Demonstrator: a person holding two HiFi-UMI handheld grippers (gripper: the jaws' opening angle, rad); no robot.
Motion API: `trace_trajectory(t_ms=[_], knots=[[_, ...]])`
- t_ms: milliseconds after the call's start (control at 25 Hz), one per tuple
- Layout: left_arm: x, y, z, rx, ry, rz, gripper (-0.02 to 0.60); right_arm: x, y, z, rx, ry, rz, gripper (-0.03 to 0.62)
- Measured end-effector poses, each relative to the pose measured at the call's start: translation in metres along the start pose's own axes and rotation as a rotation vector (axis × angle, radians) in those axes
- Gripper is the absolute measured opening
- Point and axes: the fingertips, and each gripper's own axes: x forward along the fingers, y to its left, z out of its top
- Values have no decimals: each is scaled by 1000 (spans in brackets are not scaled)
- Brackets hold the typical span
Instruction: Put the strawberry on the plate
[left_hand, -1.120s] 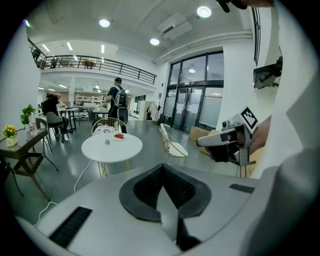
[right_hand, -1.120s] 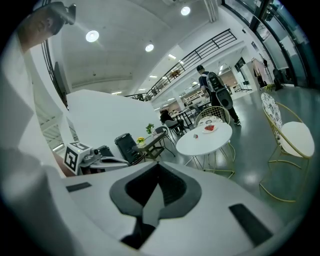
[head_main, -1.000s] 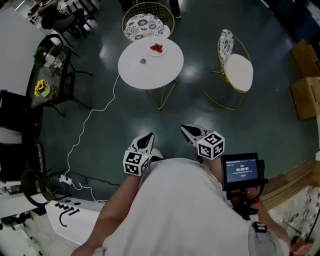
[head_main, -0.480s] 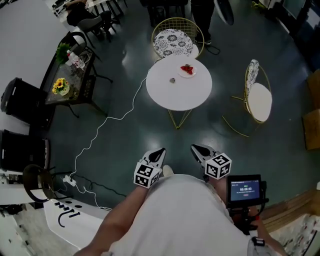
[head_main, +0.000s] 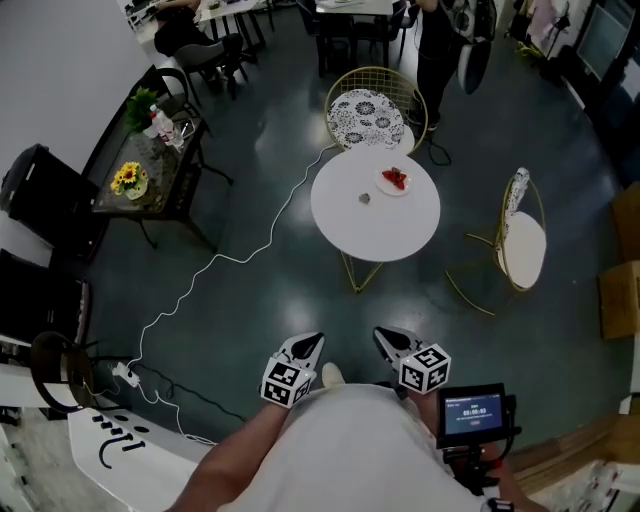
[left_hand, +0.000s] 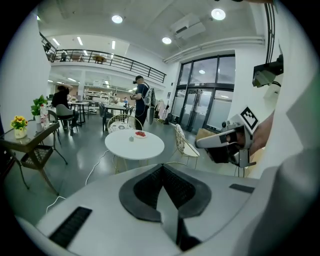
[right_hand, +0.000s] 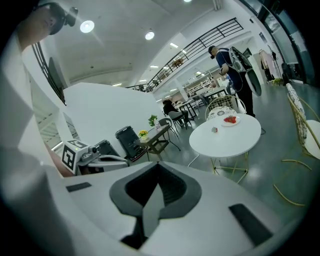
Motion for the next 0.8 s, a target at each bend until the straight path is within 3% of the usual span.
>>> trace_trajectory(t_ms=[520, 800], knots=[[-14, 43, 16, -18, -29, 30, 8, 41, 14, 22, -23, 24, 10, 8], [-2, 89, 25, -30, -19, 66, 8, 89, 7, 33, -43, 62, 55, 8]])
